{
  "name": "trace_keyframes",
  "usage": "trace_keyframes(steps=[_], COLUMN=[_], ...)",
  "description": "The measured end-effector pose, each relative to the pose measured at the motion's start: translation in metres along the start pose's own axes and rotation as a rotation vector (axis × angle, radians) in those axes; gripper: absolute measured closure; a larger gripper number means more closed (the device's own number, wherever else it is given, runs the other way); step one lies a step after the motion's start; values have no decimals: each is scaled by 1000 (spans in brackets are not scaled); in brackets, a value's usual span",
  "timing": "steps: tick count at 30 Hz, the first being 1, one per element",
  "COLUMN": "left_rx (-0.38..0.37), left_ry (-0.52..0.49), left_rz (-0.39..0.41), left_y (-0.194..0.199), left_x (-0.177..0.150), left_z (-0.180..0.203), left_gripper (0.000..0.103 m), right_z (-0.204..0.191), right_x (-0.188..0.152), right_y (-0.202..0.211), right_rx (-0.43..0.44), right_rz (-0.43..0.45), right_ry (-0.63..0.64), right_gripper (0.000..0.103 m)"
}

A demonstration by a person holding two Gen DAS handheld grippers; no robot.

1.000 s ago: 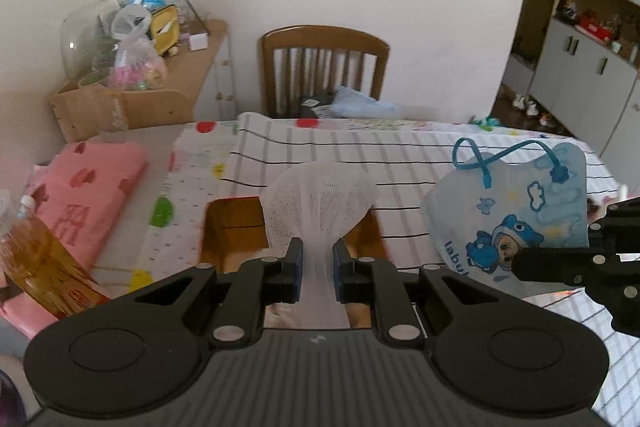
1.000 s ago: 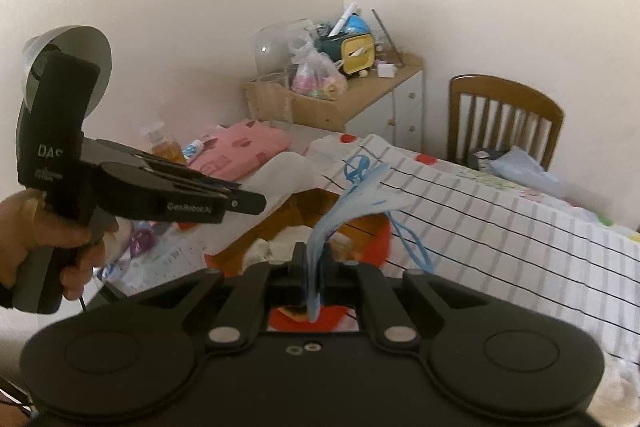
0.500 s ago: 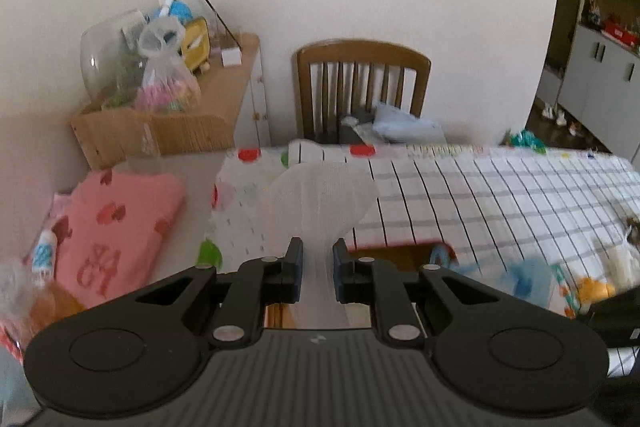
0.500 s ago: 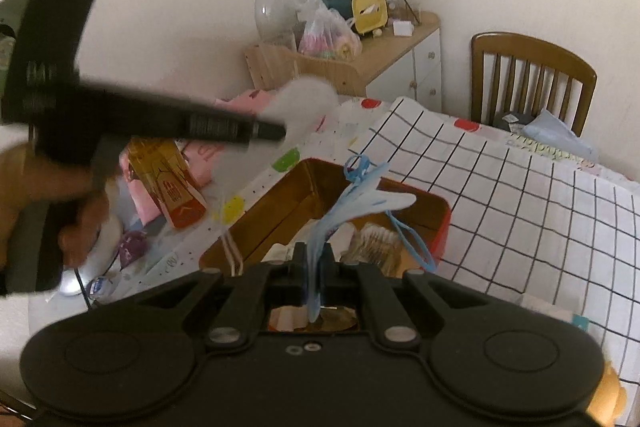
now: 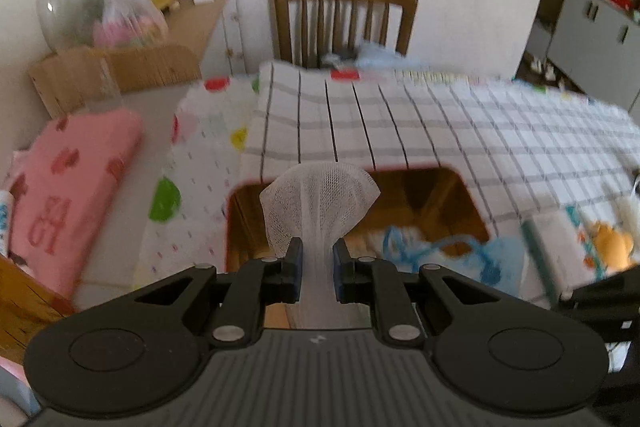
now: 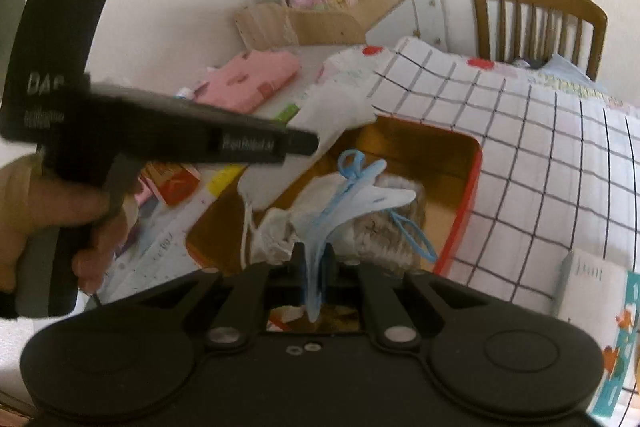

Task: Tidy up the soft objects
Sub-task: 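Carry the bib with the right tool while the left tool carries the mesh over the tin, then open the right tool releasing the bib while the left tool releases the mesh into the tin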

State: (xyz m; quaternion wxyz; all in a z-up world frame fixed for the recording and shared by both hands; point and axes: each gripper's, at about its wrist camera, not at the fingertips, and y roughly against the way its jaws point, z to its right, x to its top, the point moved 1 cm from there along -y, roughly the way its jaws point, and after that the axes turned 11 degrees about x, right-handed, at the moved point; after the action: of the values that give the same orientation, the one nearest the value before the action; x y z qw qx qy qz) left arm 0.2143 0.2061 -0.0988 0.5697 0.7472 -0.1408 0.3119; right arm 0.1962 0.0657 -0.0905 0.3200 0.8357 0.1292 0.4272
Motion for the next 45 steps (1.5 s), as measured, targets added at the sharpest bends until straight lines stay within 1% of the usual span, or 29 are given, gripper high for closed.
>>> trace_keyframes(steps=[5, 6, 7, 13, 15, 17, 22, 23, 24, 25, 26, 27, 28, 29, 32, 34, 36, 38, 41, 45], left_rx=[-2, -5, -6, -7, -11, -8, -18, -22, -23, -24, -27, -27, -26, -25, -28, -25, -29, -30, -36, -41], left_ry=[-26, -29, -31, -25, -21, -20, -17, -14, -12, -11, -10, -8, -4, 1, 7, 14, 23, 36, 54, 53], left_rz=[-39, -46, -53, -71, -72, -73, -77, -82, -84, -84, -81, -77, -70, -60, -54, -48, -42, -37, -17, 17], left_y=[-12, -14, -16, -20, -20, -19, -17, -17, -17, -17, -15, -14, -13, -10, -5, -1, 4, 10, 22, 41], left_x=[-12, -14, -15, -19, -19, -19, -20, -20, -19, -19, -19, -19, -19, -19, -18, -17, -17, -17, -18, -19], left_z=[5, 5, 6, 7, 7, 7, 7, 7, 7, 7, 7, 7, 7, 6, 6, 4, 2, -1, -5, -2], left_gripper=[88, 88, 88, 87, 84, 81, 80, 78, 76, 72, 60, 48, 28, 26, 26, 26, 26, 26, 26, 26], right_z=[3, 3, 3, 0, -1, -1, -3, -3, -4, -4, -5, -6, -6, -6, -7, -8, -9, -9, -9, -10], right_x=[-5, -6, -7, -9, -9, -9, -7, -7, -7, -7, -7, -7, -7, -7, -8, -9, -11, -12, -14, -17], right_y=[-3, -3, -3, -1, 0, 1, 4, 5, 6, 6, 8, 10, 11, 13, 16, 20, 27, 34, 45, 65], right_rx=[-18, -18, -19, -57, -70, -81, -93, -96, -99, -102, -106, -110, -113, -113, -122, -126, -130, -129, -125, -114], right_rz=[-29, -34, -38, -48, -49, -49, -42, -42, -43, -41, -35, -31, -30, -29, -23, -17, 1, 13, 30, 60], right_ry=[-2, 1, 6, 50, 62, 76, 98, 105, 110, 115, 120, 124, 125, 125, 132, 134, 140, 136, 129, 120], right_gripper=[91, 88, 87, 81, 69, 65, 57, 54, 49, 46, 43, 42, 42, 41, 39, 33, 26, 22, 20, 17])
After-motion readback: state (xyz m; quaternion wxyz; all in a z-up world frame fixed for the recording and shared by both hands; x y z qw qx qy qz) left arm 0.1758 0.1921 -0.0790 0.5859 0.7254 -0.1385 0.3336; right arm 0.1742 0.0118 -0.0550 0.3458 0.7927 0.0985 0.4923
